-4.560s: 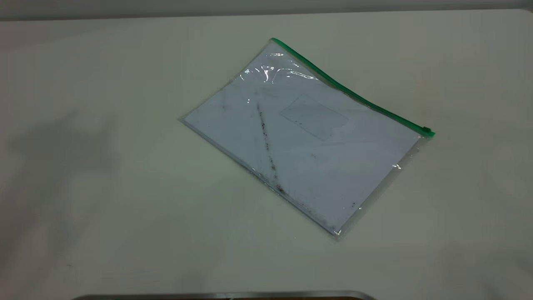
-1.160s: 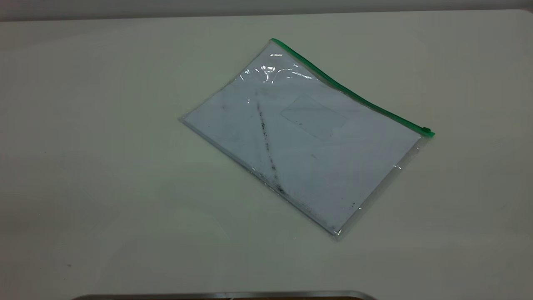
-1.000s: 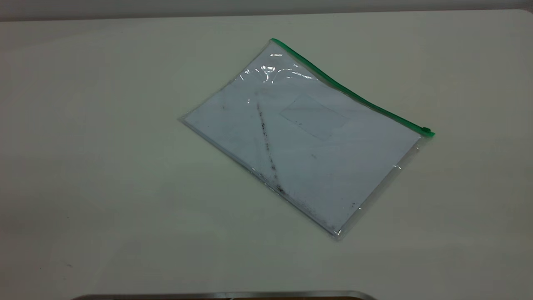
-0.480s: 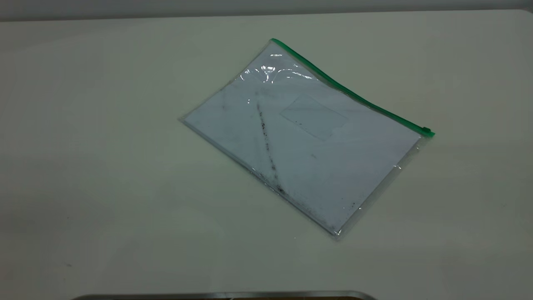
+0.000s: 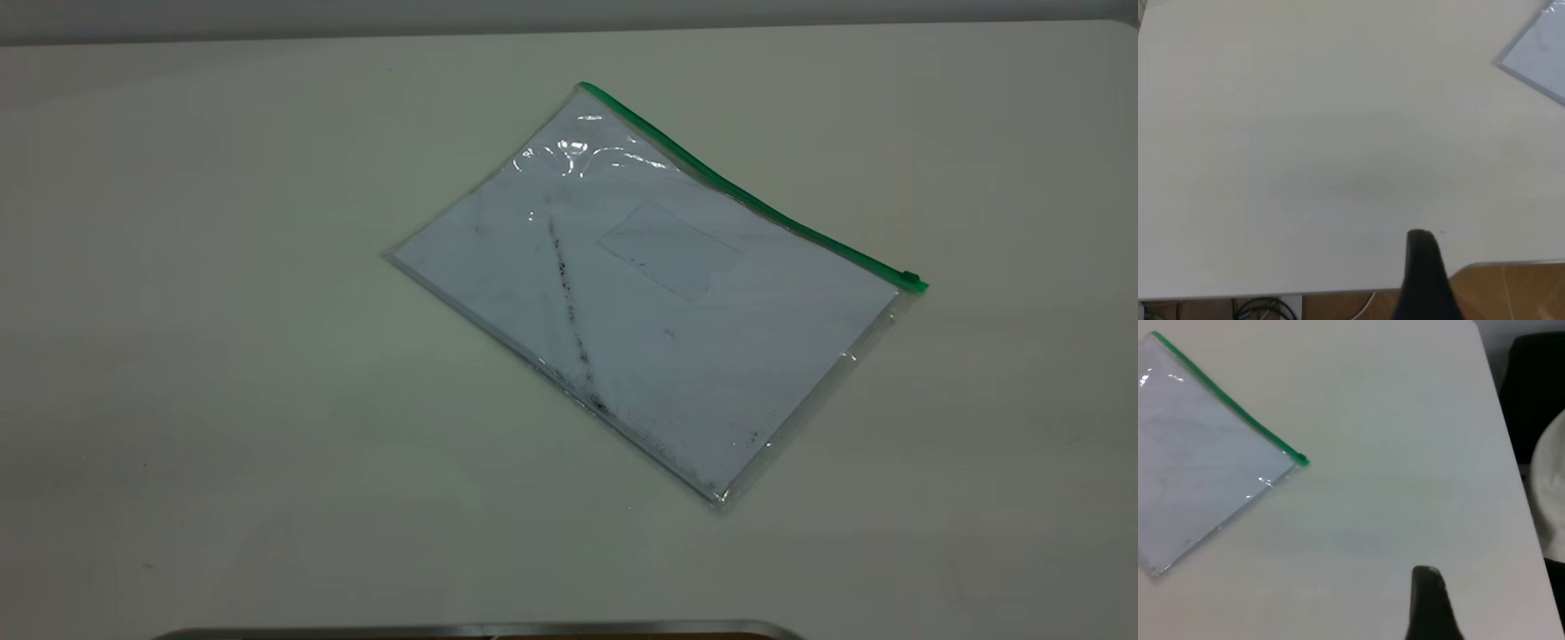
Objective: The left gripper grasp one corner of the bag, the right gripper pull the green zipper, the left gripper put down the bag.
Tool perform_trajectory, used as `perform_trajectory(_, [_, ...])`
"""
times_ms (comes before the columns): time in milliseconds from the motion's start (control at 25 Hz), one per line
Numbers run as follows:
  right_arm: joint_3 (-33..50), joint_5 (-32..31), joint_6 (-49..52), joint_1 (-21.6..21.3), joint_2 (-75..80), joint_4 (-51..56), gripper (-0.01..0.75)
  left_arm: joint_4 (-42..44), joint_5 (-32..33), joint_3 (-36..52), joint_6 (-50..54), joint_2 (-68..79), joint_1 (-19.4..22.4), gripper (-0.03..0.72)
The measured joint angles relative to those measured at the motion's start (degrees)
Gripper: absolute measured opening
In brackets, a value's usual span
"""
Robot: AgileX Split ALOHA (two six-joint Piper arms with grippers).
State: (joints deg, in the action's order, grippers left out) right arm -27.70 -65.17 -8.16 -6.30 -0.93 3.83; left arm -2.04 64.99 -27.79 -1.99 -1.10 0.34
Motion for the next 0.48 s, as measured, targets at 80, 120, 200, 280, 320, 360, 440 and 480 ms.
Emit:
perform_trajectory(80, [0.0, 0.0, 0.82, 2.18, 0.0, -0.27, 0.516, 0.0, 0.0, 0.0, 0.0, 0.0, 0.0, 0.59])
perform_trajectory(120, [0.0, 0.0, 0.98, 3.14, 0.0, -0.33, 0.514, 0.0, 0.0, 0.0, 0.0, 0.0, 0.0, 0.59])
perform_trajectory(200, [0.04, 0.07, 1.1, 4.26, 0.0, -0.39, 0.506, 0.0, 0.0, 0.0, 0.0, 0.0, 0.0, 0.59])
perform_trajectory(280, [0.04, 0.12, 1.38, 4.64, 0.0, -0.39, 0.5, 0.0, 0.0, 0.0, 0.0, 0.0, 0.0, 0.59])
perform_trajectory(320, [0.04, 0.12, 1.46, 4.64, 0.0, -0.39, 0.496, 0.0, 0.0, 0.0, 0.0, 0.0, 0.0, 0.59])
perform_trajectory(360, [0.04, 0.12, 1.46, 4.64, 0.0, -0.39, 0.492, 0.0, 0.0, 0.0, 0.0, 0.0, 0.0, 0.59])
perform_trajectory(440, [0.04, 0.12, 1.5, 4.64, 0.0, -0.39, 0.481, 0.0, 0.0, 0.0, 0.0, 0.0, 0.0, 0.59])
perform_trajectory(480, [0.04, 0.12, 1.5, 4.64, 0.0, -0.39, 0.475, 0.0, 0.0, 0.0, 0.0, 0.0, 0.0, 0.59])
